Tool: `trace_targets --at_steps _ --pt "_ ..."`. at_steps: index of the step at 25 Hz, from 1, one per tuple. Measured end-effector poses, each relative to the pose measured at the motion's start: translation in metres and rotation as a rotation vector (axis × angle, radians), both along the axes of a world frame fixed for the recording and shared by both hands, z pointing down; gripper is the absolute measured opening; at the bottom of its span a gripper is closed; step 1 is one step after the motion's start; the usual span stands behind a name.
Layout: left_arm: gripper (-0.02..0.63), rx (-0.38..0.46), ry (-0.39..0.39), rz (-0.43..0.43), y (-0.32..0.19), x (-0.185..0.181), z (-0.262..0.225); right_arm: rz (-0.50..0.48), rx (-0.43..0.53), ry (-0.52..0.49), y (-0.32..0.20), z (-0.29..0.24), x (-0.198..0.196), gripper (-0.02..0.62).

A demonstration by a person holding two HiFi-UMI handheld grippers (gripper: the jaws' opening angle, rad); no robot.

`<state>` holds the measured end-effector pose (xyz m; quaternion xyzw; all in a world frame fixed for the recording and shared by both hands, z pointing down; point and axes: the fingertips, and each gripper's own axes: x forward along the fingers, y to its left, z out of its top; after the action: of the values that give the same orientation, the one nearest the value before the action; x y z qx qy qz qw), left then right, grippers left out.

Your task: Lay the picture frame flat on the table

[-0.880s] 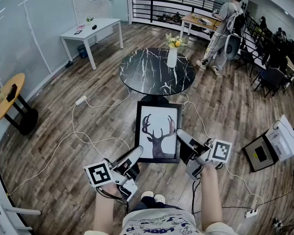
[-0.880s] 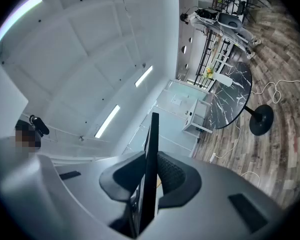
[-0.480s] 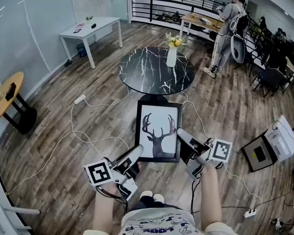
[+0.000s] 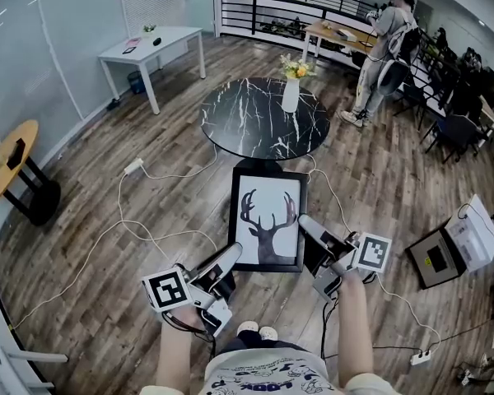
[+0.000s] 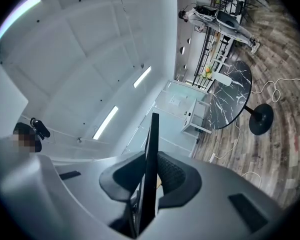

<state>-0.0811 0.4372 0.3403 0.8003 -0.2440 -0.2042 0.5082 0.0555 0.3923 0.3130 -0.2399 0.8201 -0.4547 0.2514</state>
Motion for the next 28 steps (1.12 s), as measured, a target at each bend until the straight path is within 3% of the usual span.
trace_targets --at_steps 7,18,28 --pt "0.083 -0.005 0.007 0.018 -0.025 -0.026 0.004 0.023 -0.007 0.002 -0.022 0.003 -0.025 0.086" --pt "0.084 -0.034 -0.001 0.036 -0.054 -0.034 0.019 0.045 -0.056 -0.002 -0.046 0.026 -0.031 0.086" --pt "0.084 -0.058 0.001 -0.002 -0.131 -0.019 0.031 0.006 -0.060 0.003 -0.131 0.034 -0.018 0.086"
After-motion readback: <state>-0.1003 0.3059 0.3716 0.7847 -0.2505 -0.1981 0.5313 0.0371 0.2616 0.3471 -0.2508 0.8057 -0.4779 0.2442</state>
